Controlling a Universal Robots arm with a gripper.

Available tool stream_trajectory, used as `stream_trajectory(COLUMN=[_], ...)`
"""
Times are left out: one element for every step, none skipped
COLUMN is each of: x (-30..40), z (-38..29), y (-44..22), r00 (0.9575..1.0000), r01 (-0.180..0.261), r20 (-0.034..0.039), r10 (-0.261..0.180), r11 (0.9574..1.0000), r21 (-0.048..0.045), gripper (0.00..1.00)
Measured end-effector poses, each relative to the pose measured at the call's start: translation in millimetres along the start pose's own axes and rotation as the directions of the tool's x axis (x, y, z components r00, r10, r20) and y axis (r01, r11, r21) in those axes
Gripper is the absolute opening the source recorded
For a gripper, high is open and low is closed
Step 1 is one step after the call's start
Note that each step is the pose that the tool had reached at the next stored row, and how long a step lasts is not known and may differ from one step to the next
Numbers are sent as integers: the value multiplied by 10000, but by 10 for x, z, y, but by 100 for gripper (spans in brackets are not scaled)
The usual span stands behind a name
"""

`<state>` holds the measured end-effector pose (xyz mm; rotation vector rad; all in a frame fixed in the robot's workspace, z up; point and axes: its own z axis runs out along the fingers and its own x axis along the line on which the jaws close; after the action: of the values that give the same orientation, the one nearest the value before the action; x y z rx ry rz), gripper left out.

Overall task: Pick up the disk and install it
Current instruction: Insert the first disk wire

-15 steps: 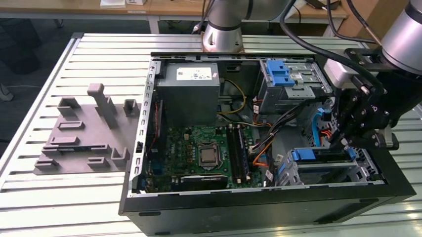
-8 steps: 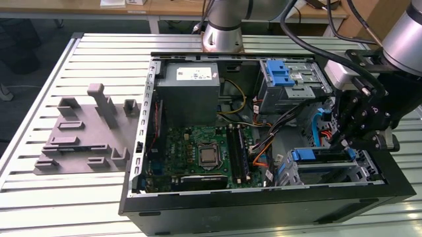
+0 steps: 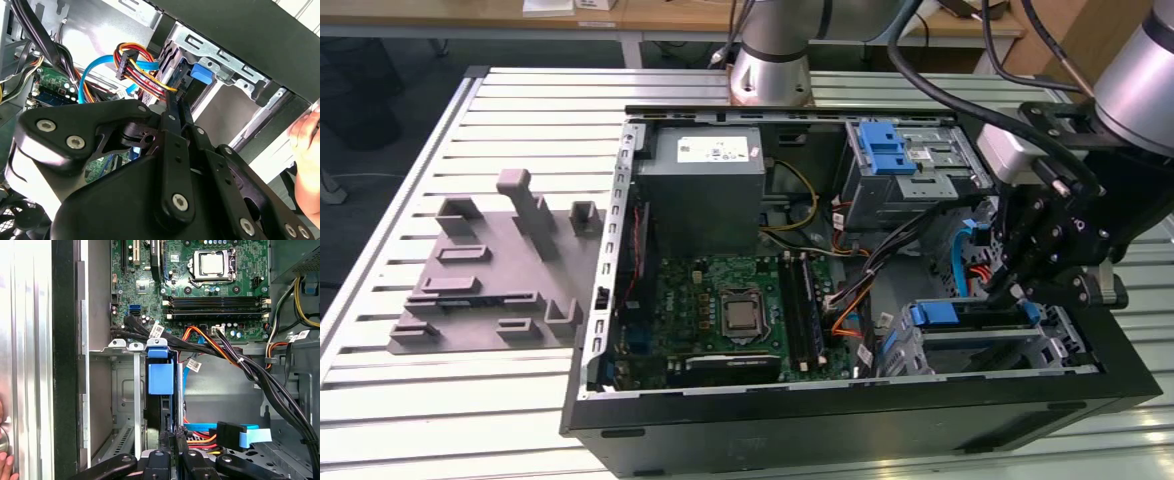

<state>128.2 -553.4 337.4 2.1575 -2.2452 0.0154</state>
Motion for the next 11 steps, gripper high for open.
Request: stream_trajectory(x=[0, 0, -1, -1, -1, -1, -1, -1, -1, -1, -1], z=[2, 3, 4, 6, 7, 8, 10, 11, 13, 14, 15], y=[-2, -5, -8, -11, -13, -14, -15, -15, -16, -16, -17], r00=[10000, 10000, 10000, 10000, 10000, 10000, 10000, 10000, 10000, 10000, 10000], r01=[-1, 0, -1, -2, -4, -6, -7, -10, -12, -15, -18], r20=[0, -1, -1, -1, -1, -2, -2, -2, -2, -2, -3], r10=[1, 0, 1, 2, 4, 6, 7, 10, 12, 15, 18], r11=[10000, 10000, 10000, 10000, 10000, 10000, 10000, 10000, 10000, 10000, 10000], r21=[-7, -15, -24, -33, -40, -47, -53, -60, -65, -71, -76], gripper=[16, 16, 16, 16, 16, 16, 16, 16, 16, 16, 16])
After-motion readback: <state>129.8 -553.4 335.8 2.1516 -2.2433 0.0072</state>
